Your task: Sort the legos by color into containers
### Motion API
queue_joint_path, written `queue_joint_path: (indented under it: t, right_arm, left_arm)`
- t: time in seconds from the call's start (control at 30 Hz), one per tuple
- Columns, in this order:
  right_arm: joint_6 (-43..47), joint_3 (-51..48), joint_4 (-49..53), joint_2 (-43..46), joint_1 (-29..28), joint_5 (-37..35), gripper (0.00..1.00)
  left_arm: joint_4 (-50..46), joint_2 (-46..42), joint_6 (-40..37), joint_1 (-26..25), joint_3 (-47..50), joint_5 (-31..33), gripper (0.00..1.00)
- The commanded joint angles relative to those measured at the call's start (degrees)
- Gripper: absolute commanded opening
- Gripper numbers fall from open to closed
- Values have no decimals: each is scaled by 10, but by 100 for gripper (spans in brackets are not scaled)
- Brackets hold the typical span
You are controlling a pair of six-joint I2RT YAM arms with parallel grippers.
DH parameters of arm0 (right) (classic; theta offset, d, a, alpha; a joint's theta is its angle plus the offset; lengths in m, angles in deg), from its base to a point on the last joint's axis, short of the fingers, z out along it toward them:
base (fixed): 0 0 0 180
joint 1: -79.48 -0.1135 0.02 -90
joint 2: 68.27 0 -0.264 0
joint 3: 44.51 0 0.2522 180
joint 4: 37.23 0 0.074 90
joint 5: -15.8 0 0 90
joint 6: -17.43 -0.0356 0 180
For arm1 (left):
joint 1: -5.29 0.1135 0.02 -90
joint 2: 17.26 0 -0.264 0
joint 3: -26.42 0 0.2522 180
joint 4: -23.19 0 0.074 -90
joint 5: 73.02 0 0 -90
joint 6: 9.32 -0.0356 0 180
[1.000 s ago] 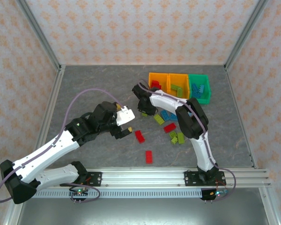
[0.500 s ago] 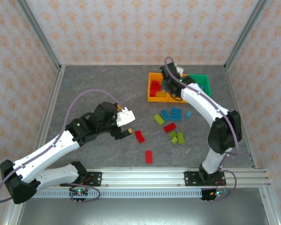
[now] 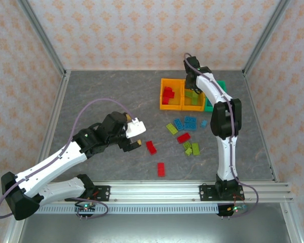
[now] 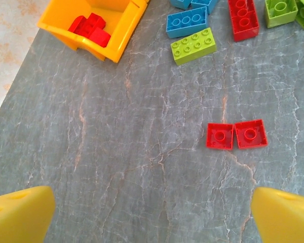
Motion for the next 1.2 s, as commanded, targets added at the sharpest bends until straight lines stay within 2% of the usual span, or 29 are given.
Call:
queue_joint_path:
  t: [0.0,0.13,0.2,0.23,0.3,0.37,0.43,0.53,0.63,0.73,0.83,0.97,1.17]
  right_arm:
    - [-4,2,41,71,0,9,66]
    - [-19,-83,33,170,0,56,66]
    - [-28,-149,21,240,-3,108,66]
    - [-30,-183,13,274,-5,127,66]
    - [-36,-268,-9,355,-14,169,66]
    - [-38,-342,-30,440,-29,202,66]
    - [-46,-425,-56,527,-43,234,72]
    - [-84,-528,-93,639,-51,281,82]
    - [-123,-579,-79,700,-51,293,89]
    - [-134,-594,-54,719,-50,311,96]
    - [-143,-606,-59,722,-51,340,100]
    - [-150,-614,-67,717,-51,335,99]
    - [-146,-613,-57,706,-51,322,99]
  left_arm:
    - [31,9,39,10,-3,53,100]
    - [74,16,106,21,-5,118,100]
    - [80,30,167,24,-23,166,100]
    - [62,42,214,23,-46,191,100]
    - [-13,75,363,24,-109,224,97]
    - [-61,97,493,23,-130,202,94]
    - [-69,106,626,23,-118,162,90]
    - [-11,108,786,16,-66,65,90]
    - [13,120,911,-14,-25,54,90]
    - [7,163,961,-48,-18,64,90]
    - [4,232,954,-68,-34,47,91]
    - [23,307,949,-76,-40,35,88]
    - [81,362,933,-76,-46,42,82]
